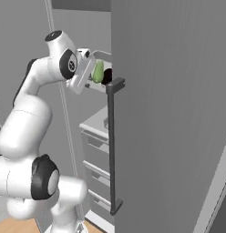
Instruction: Take the meat container that has the steak and place it on the second highest rack of the freezer. Then take the vegetable container that has the avocado and corn and place it on the highest rack of the freezer.
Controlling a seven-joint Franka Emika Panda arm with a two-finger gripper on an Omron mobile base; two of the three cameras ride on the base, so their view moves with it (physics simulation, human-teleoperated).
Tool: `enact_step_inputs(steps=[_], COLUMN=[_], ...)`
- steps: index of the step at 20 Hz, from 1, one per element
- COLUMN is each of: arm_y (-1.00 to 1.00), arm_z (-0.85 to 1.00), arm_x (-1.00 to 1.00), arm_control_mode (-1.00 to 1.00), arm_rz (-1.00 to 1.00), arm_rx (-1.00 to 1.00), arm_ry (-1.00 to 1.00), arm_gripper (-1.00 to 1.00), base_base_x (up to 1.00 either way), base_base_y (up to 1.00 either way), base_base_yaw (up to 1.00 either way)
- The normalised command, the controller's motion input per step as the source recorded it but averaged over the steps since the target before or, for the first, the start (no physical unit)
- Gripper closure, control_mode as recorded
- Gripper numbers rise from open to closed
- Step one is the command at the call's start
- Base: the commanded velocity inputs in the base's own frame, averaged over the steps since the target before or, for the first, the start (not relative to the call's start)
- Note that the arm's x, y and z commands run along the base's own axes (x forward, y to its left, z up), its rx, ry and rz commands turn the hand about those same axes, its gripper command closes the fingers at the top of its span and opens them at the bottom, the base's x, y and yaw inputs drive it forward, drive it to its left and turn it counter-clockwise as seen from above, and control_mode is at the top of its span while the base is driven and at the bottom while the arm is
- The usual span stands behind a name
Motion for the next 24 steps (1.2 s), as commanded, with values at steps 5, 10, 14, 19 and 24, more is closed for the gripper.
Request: enact_step_inputs(steps=[5,10,14,19,24], arm_y=[-0.01,-0.15,-0.44,-0.2,0.0], arm_z=[0.01,-0.01,-0.05,-0.16,-0.17], arm_x=[0.71,0.74,0.6,0.47,0.09], arm_control_mode=[-1.0,-1.0,-1.0,-1.0,-1.0], arm_rz=[-0.12,-0.08,-0.03,0.0,0.0], arm_rx=[0.0,0.02,0.1,0.05,0.0], arm_ry=[0.06,0.02,0.02,-0.01,-0.01], arm_gripper=[1.0,1.0,1.0,1.0,1.0], base_base_x=[0.0,0.0,0.0,0.0,0.0], base_base_y=[0.0,0.0,0.0,0.0,0.0], base_base_yaw=[0.0,0.0,0.0,0.0,0.0])
